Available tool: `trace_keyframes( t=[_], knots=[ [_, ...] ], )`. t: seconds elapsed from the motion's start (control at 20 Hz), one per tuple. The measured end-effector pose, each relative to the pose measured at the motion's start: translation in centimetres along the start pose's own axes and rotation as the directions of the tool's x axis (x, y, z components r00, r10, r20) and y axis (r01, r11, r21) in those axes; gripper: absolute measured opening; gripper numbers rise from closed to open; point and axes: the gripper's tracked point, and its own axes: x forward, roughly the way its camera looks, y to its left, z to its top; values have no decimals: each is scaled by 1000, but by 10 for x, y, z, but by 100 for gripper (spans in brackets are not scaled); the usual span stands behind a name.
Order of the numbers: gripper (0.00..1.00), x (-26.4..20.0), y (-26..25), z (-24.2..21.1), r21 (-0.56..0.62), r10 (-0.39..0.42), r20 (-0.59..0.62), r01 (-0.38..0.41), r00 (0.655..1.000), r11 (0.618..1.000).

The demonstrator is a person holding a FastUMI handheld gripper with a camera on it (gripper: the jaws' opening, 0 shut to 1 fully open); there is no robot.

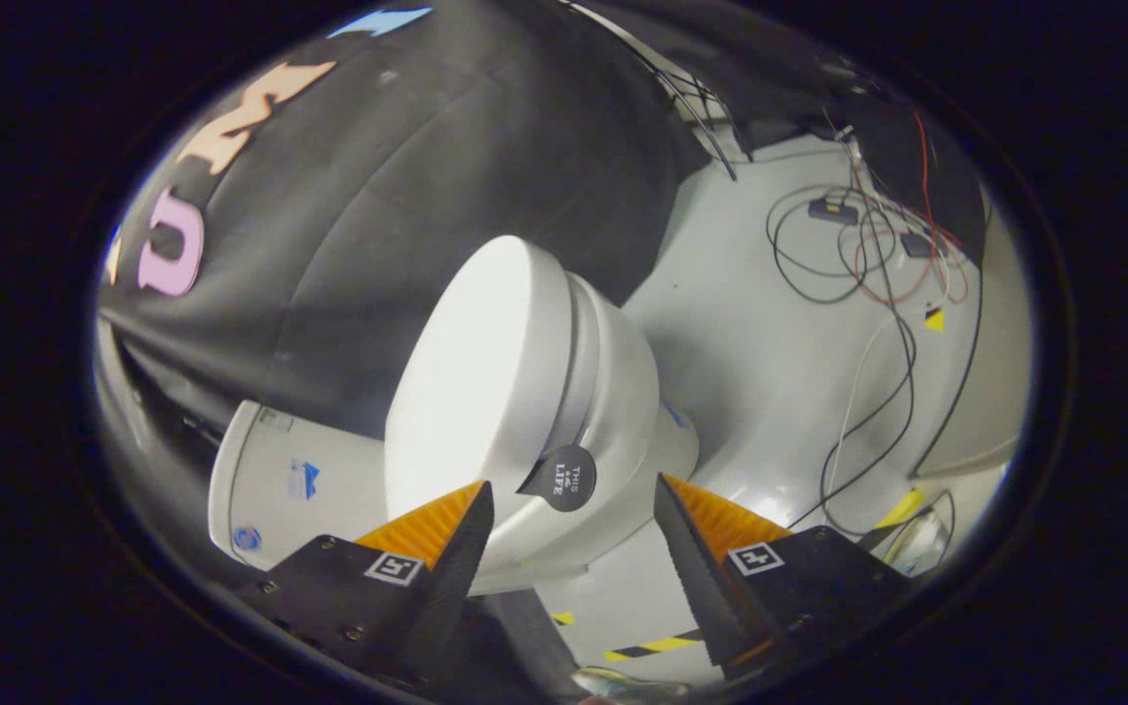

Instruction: Open the toilet lid.

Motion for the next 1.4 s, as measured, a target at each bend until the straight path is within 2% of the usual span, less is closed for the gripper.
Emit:
trace_keyframes(
  t=[0.2, 0.3, 0.4, 0.5, 0.55, 0.65, 0.7, 0.75, 0.8, 0.9, 0.95, 1.0, 1.2, 1.4],
  knots=[
    [97, 14, 3, -3, 128, 21, -30, -17, 999, 992],
    [77, 21, 2, -3, 159, 17, -35, -11, 999, 987],
    [76, 25, 5, -1, 169, 25, -38, -18, 999, 985],
    [77, 30, 18, -3, 174, 73, -54, -62, 996, 983],
    [69, 31, 13, -1, 159, 54, -52, -45, 997, 986],
    [54, 37, 15, 0, 160, 68, -57, -58, 996, 985],
    [54, 33, 3, 9, 149, 21, -43, -14, 999, 989],
    [33, 29, -5, 1, 164, 11, -36, -5, 999, 986],
    [12, 44, 1, -1, 187, 18, -43, -9, 999, 982],
    [11, 41, 8, 3, 184, 59, -35, -52, 998, 982],
    [11, 35, 4, 11, 158, 53, -31, -47, 998, 986],
    [3, 46, 6, 5, 136, 52, -28, -48, 998, 989],
    [3, 38, 9, 2, 66, 43, -31, -41, 999, 997],
    [2, 32, 16, 3, 45, 77, -55, -75, 996, 996]
  ],
)
